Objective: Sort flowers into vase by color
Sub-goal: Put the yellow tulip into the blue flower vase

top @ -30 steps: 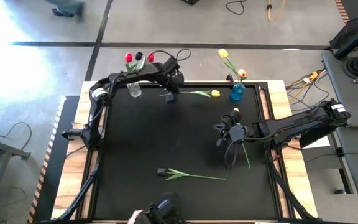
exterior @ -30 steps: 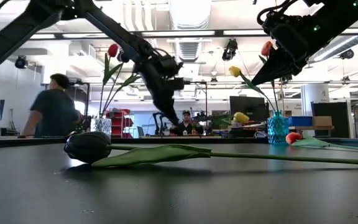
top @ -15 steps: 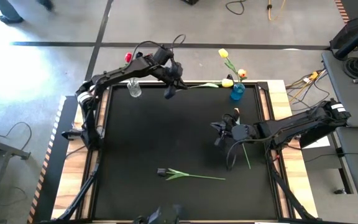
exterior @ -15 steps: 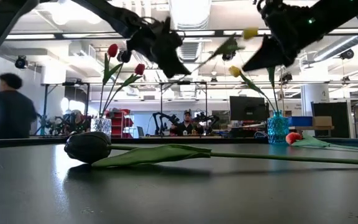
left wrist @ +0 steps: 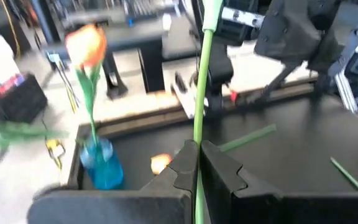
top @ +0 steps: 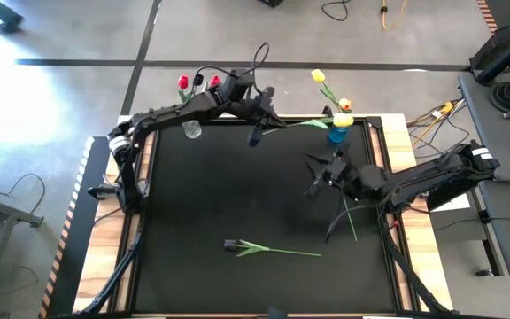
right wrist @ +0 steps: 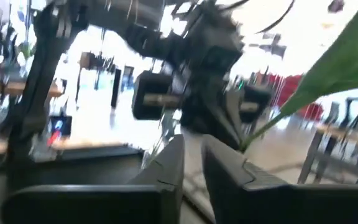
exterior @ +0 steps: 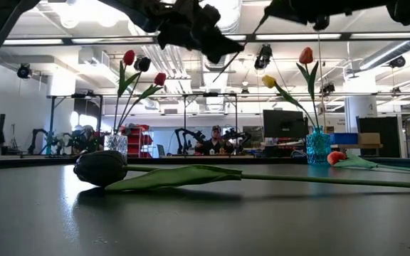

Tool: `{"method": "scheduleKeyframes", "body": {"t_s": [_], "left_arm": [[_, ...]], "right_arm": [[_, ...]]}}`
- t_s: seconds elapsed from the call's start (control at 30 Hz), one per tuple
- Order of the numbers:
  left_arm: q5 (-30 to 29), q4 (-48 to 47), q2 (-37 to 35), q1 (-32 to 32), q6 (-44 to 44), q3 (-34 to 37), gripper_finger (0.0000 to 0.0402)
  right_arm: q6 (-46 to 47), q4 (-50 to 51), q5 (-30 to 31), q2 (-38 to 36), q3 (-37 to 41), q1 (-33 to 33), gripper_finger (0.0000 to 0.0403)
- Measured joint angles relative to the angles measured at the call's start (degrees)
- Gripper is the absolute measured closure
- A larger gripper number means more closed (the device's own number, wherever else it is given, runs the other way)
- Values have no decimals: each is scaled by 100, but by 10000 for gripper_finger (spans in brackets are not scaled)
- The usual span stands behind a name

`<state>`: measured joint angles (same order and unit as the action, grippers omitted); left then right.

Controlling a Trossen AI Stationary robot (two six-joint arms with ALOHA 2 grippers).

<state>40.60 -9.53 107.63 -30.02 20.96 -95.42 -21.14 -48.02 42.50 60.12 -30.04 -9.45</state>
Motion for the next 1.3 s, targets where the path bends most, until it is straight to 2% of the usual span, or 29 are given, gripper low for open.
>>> {"method": "scheduleKeyframes", "body": {"t_s": [0.2,0.33,0.53,0.7,0.83,0.97,1.13,1.3], "left_arm": [[-3,865,0,112,-486,0,401],[24,1129,0,173,-659,-2,401],[66,1258,0,301,-670,-2,401],[66,1355,2,364,-665,-2,401],[63,1369,0,369,-659,-2,401],[63,1402,2,371,-654,-2,401],[63,1404,4,378,-652,-2,401],[63,1416,4,396,-650,-2,401]], "right_arm": [[-934,-847,509,-2,-153,0,276],[-1337,-1346,557,-2,-274,32,255],[-1596,-1613,552,-2,-504,282,260],[-1526,-1523,144,-2,-661,435,269],[-1502,-1518,99,-2,-769,442,266],[-1389,-1150,-78,-2,-916,465,266],[-749,-422,-204,-2,-1152,677,276],[-571,-294,-205,-2,-1200,876,277]]}}
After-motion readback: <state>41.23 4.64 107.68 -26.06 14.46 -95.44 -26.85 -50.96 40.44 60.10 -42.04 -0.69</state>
